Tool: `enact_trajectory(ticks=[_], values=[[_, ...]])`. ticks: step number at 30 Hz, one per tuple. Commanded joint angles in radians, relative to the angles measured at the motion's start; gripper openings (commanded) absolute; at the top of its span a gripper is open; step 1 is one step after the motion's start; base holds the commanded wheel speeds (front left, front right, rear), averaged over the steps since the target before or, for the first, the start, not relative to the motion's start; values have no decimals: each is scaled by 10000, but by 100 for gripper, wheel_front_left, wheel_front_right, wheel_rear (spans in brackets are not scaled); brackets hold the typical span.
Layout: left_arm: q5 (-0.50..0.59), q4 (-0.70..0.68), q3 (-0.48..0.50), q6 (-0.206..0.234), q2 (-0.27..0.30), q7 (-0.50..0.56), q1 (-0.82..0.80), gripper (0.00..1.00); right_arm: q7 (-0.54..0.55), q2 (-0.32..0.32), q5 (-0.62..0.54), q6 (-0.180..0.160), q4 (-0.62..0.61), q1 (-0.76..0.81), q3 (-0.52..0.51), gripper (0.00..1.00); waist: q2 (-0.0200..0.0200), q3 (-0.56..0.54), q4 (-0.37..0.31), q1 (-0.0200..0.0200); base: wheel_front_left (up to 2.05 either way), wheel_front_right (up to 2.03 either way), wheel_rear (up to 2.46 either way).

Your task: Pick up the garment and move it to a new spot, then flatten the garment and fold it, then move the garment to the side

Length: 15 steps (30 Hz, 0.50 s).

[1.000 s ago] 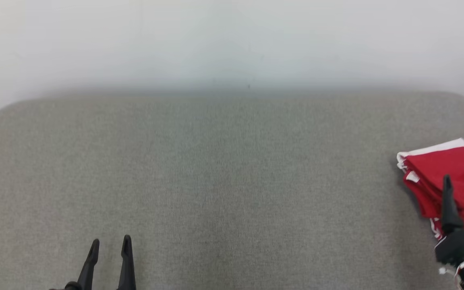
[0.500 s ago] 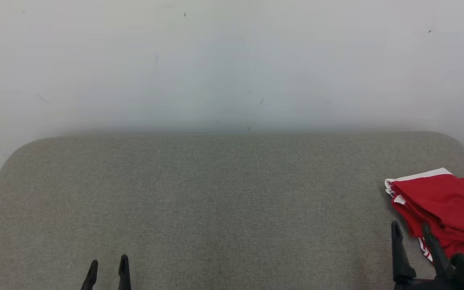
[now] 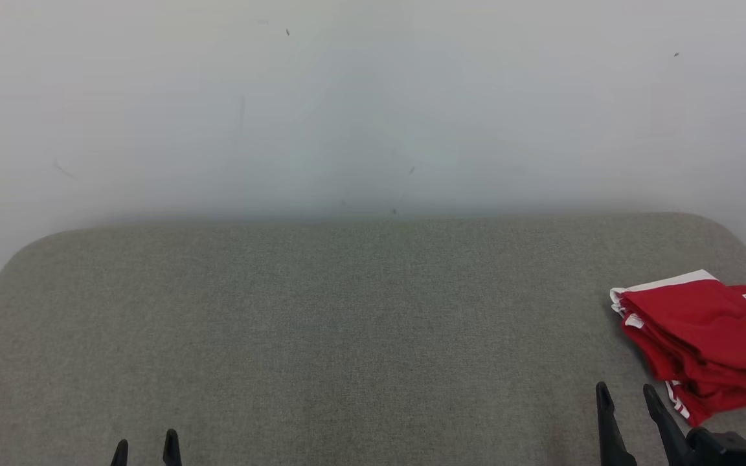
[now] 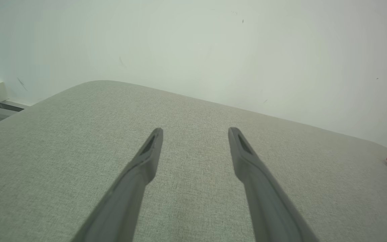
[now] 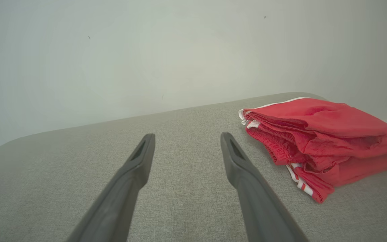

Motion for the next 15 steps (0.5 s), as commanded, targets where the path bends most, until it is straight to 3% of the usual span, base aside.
enact_trajectory(ticks=[1, 15], values=[[51, -5, 43, -31, -46, -25, 148, 100, -79, 51, -79, 4, 15, -52, 6, 100, 1, 3, 21, 1, 0, 0, 0], [186, 73, 114, -59, -122, -25, 88, 100, -88, 127, -134, 4, 71, -69, 61, 100, 1, 50, 80, 1, 0, 0, 0]])
